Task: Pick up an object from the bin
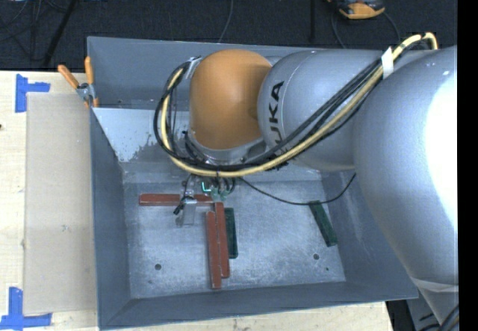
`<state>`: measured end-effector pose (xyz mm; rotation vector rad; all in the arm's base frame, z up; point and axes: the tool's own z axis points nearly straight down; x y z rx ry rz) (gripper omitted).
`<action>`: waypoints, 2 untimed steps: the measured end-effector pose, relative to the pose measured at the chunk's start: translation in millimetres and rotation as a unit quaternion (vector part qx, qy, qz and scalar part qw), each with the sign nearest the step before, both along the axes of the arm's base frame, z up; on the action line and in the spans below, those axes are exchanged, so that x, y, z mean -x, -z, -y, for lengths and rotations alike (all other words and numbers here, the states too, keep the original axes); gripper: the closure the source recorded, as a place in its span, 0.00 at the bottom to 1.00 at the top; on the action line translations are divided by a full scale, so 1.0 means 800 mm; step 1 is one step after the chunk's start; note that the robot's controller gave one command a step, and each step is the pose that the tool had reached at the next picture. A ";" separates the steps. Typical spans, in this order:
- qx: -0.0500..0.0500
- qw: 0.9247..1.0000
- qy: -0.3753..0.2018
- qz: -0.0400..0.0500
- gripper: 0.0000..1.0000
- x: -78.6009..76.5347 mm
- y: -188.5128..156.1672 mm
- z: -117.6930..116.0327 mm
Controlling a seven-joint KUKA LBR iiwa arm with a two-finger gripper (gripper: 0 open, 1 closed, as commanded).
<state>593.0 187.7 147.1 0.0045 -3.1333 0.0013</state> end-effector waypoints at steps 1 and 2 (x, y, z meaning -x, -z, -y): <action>0.001 0.999 0.041 0.001 0.00 -0.030 0.103 0.036; -0.001 0.999 0.042 0.004 1.00 -0.032 0.097 0.034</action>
Offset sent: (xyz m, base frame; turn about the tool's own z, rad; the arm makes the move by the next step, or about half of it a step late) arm 0.0253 -0.0268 -0.0771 0.0829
